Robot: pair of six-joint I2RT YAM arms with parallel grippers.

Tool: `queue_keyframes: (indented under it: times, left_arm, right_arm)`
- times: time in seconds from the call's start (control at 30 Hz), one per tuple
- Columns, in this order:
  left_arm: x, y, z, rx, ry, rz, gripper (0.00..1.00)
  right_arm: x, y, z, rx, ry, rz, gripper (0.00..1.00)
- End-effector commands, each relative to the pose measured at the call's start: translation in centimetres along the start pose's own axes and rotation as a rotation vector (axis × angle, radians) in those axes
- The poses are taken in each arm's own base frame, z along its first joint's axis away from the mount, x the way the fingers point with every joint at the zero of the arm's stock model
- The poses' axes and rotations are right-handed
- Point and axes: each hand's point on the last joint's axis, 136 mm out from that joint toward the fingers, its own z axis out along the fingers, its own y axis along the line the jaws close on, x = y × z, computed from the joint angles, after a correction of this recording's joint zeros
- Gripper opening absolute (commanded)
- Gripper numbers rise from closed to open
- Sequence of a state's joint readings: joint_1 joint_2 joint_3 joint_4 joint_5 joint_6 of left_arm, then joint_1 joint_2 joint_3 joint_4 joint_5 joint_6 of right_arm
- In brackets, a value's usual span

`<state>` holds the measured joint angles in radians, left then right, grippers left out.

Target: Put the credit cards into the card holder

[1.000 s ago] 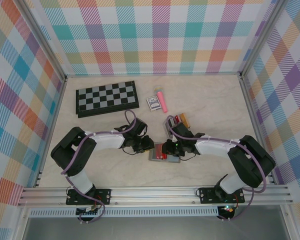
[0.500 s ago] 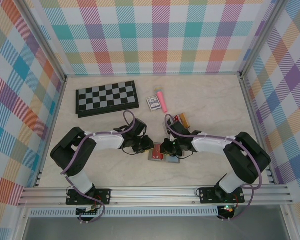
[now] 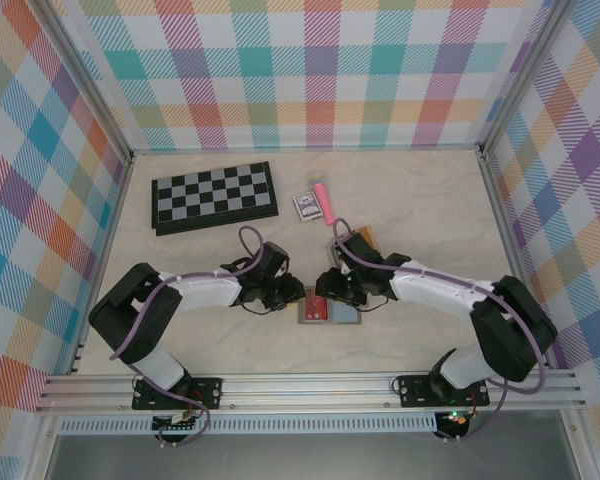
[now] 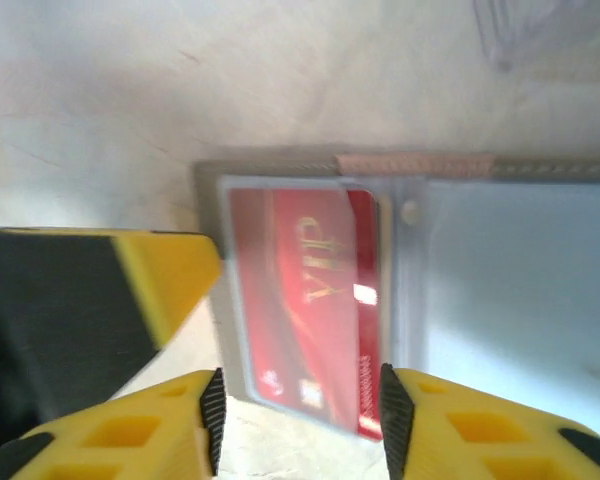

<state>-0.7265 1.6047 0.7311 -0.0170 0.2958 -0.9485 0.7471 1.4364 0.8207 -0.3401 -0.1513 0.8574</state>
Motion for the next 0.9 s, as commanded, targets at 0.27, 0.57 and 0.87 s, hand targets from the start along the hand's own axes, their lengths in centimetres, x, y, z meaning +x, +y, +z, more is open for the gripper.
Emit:
queue_keyframes:
  times: [0.27,0.57,0.87]
  left_arm:
    - [-2.5,-1.3,-3.3,-0.060,-0.145,0.081,0.30]
    - [-4.4,-3.1,-3.1,-0.014,-0.169,0.068,0.34]
    - [-4.9,-2.8,-3.1,-0.008,-0.171,0.046,0.37]
  right_arm:
    - [-7.8,-1.4,-7.2,0.420,-0.188,-0.317,0.72]
    - [-10.0,-1.3,-3.4,0.543,-0.028,-0.499,0.75]
    - [-12.4,-2.0,-1.9,0.630,-0.055,-0.458,0.61]
